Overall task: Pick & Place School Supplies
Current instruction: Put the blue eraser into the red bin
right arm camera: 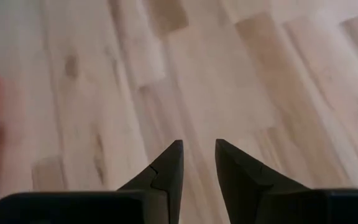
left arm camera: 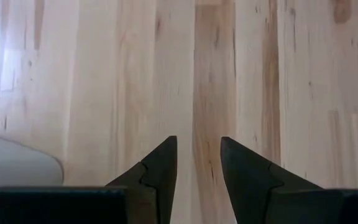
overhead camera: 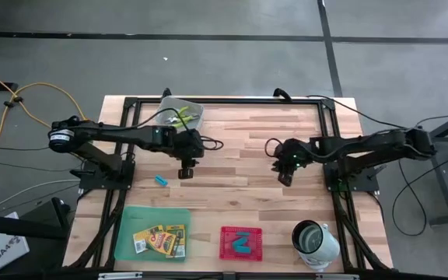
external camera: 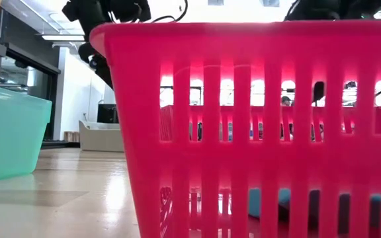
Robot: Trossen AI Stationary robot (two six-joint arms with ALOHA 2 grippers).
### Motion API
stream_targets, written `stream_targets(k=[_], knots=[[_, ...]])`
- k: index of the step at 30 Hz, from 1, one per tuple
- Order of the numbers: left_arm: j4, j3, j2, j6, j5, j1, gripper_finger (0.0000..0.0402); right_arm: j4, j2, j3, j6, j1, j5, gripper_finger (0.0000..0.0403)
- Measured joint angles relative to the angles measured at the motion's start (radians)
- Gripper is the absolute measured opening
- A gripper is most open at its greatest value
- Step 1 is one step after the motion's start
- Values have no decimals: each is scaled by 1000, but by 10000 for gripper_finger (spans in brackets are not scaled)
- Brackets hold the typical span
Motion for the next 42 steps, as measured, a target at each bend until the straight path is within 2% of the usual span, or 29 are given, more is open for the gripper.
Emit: stream_targets(k=[4,10,14,19,25,28,35,42], knots=[[12,-22,0,31,6,0,117,122,-15,-74,-57,-47,-90,85],[75,-146,-19,-14,8,0,117,167,-24,-150,-53,-98,-124,85],[-26,-177,-82,-67,29,-18,117,178,-24,-153,-48,-101,-126,85],[-114,-196,-199,-118,159,-64,117,195,-24,-154,-47,-101,-145,85],[-317,-197,-248,-133,165,-118,117,209,-24,-153,-1,-101,-148,85],[-364,-198,-245,-160,164,-148,117,211,-24,-153,6,-100,-163,85],[-343,-197,-242,-316,163,-213,117,207,-24,-153,6,-100,-206,85],[-363,-197,-241,-229,141,-249,117,206,-24,-153,6,-100,-207,85]])
